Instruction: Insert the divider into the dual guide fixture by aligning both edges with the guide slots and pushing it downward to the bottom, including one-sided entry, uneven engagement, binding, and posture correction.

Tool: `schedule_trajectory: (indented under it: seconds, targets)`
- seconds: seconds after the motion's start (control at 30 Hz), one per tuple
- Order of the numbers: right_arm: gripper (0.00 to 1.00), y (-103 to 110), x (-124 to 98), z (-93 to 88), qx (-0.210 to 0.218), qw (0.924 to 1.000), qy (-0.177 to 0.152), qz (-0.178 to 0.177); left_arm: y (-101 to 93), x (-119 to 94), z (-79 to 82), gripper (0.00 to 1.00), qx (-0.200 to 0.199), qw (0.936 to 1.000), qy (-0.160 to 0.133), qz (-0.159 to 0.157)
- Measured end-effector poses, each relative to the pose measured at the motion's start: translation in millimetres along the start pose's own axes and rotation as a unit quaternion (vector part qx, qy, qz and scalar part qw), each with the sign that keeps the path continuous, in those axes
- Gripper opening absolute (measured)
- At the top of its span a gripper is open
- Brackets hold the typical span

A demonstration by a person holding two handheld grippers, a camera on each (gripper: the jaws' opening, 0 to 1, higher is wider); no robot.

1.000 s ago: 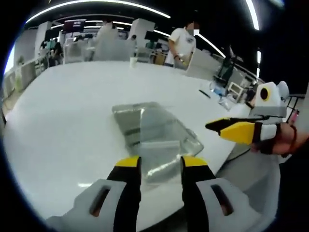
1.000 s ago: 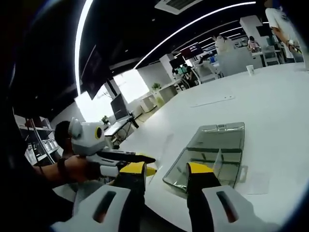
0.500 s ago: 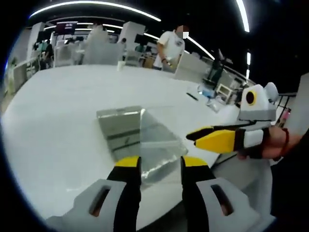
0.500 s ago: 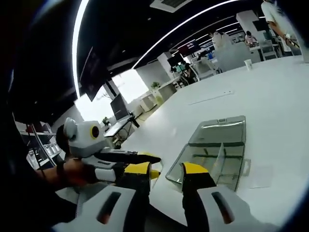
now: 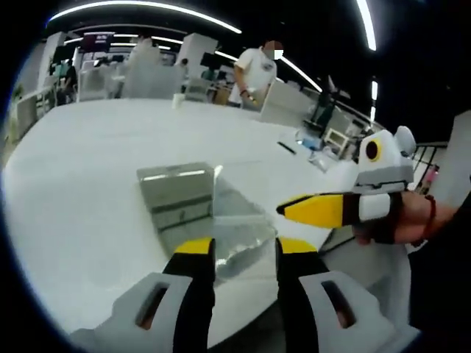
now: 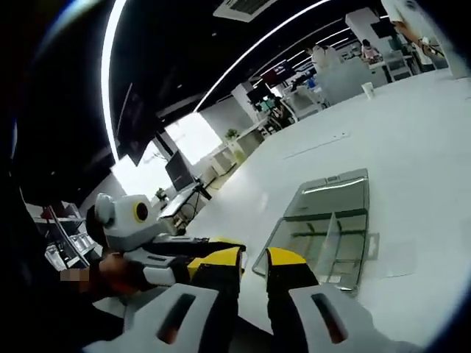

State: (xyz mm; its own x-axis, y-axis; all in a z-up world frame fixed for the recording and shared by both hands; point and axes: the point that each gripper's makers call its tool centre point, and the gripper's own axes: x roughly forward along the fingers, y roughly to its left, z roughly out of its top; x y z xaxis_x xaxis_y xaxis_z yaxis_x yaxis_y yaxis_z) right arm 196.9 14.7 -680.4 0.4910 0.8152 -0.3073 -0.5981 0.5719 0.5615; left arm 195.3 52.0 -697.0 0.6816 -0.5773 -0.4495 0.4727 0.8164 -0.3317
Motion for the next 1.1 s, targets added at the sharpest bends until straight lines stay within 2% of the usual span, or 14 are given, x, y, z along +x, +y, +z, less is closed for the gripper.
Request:
schedule_trajectory:
  seconds: [0.63,0.83,1.1]
  targets:
    - [0.01,1.9,4.1,-7.5,0.019,0.9997,0.014,0.009,-10.0,2.4,1.3,0.31,-0.021,0.9997,-0.009,-0.012]
    - [0.01,0.8,3.6,-3.3,0.014,0.9999,0.007,0.004,-12.3,3.5,1.6,0.31,-0.054,0.9983,-0.018,-0.016]
    - [0.02,0.4,2.1,-0.3,0.017,0.9999,-0.003,0.0,-18.6,4.5,-1.7,0.31,-0.069,0.9971,-0.021,-0.021]
